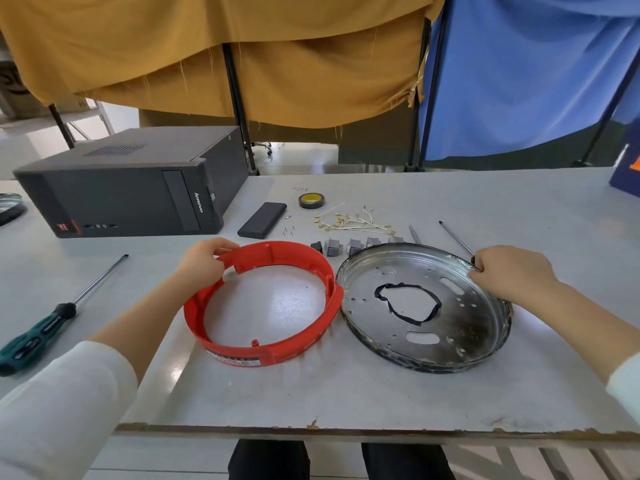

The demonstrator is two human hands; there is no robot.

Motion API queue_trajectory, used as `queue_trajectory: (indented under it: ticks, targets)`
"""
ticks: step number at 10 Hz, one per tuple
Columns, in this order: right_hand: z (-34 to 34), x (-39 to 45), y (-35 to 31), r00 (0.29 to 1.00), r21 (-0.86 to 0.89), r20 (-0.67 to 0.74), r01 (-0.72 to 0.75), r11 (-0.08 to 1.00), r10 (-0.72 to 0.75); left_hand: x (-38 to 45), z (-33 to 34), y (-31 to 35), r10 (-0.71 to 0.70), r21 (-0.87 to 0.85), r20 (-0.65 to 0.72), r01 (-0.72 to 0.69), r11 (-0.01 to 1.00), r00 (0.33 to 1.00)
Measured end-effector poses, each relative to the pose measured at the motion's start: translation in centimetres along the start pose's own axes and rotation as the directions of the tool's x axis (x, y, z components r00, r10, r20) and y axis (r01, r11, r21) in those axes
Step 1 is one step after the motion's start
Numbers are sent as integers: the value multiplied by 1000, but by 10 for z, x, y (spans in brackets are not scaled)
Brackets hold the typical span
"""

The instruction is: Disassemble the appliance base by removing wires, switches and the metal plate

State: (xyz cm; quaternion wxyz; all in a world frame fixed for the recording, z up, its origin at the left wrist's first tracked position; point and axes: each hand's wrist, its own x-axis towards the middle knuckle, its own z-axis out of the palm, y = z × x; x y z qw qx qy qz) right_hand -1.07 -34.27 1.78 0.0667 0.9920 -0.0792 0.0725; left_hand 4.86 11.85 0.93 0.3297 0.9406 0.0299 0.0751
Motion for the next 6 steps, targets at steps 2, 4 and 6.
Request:
queue_trajectory:
  ticks: [2, 4, 6]
  targets:
    - [6, 1, 3, 1000, 78, -5, -28, 997, 29, 0, 0, -1, -17, -15, -5, 17, 1000, 1000]
    - [0, 0, -1, 997, 182, 22, -71, 981, 68, -7, -4, 5, 15, -55, -33, -17, 998, 999]
    - [-28, -21, -10, 1000, 458, 1, 4, 889, -5, -45, -10, 37, 156, -96, -288, -191, 977, 945]
